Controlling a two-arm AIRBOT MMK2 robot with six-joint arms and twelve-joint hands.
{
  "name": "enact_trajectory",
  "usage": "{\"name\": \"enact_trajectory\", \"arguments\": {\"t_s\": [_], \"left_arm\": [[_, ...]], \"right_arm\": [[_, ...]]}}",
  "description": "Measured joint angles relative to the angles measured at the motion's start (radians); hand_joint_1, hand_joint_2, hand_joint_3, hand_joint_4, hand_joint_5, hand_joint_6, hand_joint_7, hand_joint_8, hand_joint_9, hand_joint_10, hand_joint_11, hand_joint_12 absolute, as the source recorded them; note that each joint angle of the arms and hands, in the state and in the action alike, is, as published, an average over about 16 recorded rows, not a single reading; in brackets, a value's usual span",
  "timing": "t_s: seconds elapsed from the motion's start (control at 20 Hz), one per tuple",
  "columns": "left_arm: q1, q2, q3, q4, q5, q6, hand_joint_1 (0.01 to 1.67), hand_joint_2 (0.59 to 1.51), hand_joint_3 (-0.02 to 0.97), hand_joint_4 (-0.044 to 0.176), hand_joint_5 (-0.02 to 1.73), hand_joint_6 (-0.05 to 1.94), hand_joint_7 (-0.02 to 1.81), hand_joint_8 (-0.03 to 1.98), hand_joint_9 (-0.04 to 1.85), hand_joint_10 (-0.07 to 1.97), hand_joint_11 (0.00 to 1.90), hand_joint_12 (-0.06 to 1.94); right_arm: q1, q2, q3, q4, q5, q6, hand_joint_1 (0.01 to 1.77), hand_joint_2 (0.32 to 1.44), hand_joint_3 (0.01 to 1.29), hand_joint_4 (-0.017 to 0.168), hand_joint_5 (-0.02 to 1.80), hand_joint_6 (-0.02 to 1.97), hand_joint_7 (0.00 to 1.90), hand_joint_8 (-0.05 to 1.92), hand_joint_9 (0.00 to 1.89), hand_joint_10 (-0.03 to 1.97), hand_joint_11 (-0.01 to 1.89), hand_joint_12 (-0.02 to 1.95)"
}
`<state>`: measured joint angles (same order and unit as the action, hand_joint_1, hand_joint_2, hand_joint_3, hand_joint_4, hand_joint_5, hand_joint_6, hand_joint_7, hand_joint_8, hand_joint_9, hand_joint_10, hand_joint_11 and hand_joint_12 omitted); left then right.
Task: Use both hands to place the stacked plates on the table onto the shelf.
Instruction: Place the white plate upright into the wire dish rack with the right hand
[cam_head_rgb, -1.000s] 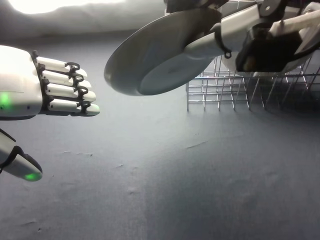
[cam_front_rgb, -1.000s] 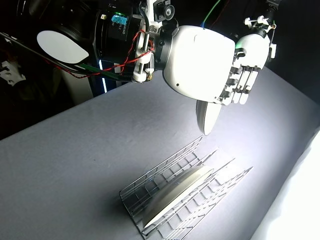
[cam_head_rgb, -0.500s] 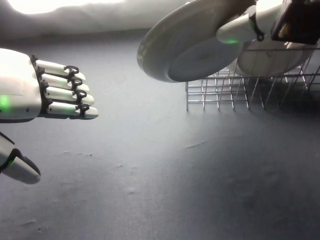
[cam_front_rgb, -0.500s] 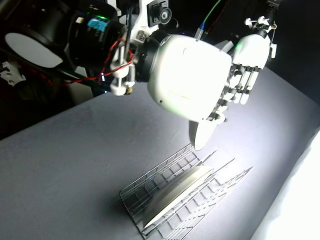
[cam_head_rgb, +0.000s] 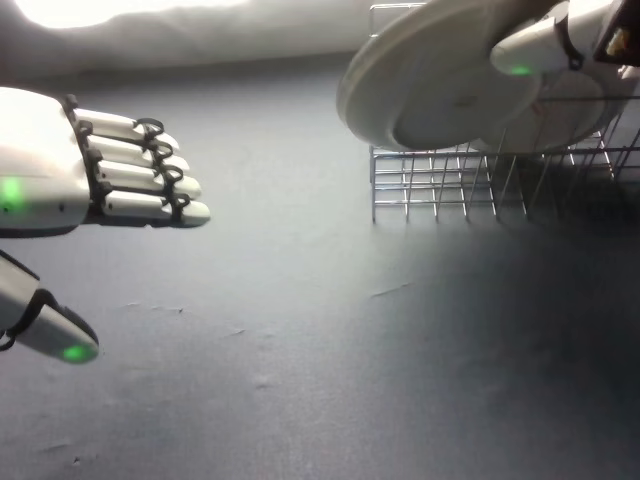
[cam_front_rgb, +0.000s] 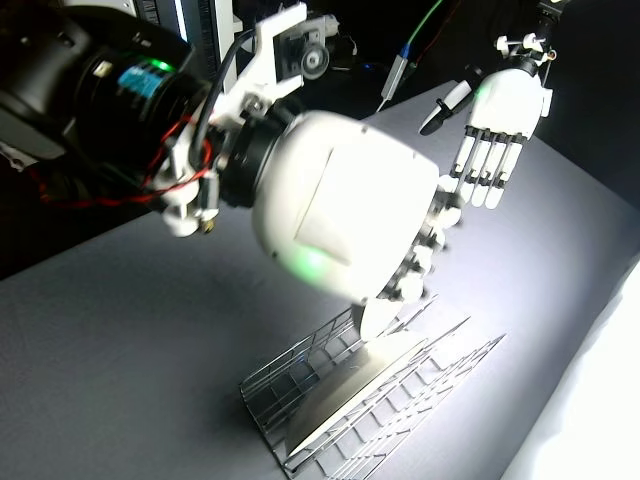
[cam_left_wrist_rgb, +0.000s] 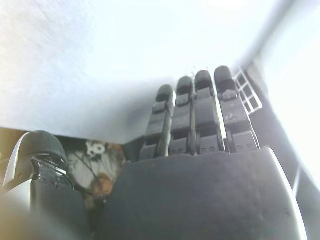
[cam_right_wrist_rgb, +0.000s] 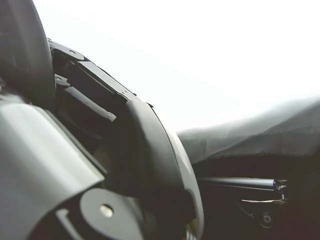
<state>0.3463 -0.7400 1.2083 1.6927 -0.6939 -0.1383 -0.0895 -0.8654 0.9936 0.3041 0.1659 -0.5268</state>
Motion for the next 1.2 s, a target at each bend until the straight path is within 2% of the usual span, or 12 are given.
{"name": "enact_trajectory", "arguments": {"t_s": [0.55,1.2], "left_arm": [[0.02,0.025,-0.001,-0.029,-0.024,-0.037,0.02,1.016,0.012,0.005,0.07,0.01,0.09,0.02,0.09,0.01,0.02,0.23],[0.068,0.022,-0.008,-0.054,-0.035,-0.051,0.02,1.018,0.012,0.005,0.07,0.0,0.09,0.01,0.09,0.01,0.04,0.19]], "right_arm": [[-0.094,0.023,0.027,-0.036,0.055,-0.012,1.38,1.0,0.01,-0.008,0.96,0.95,1.04,0.78,1.01,1.06,0.86,1.14],[-0.2,0.023,0.067,-0.176,0.159,-0.02,1.37,0.99,0.01,-0.008,0.96,0.93,1.04,0.76,1.02,1.05,0.86,1.15]]}}
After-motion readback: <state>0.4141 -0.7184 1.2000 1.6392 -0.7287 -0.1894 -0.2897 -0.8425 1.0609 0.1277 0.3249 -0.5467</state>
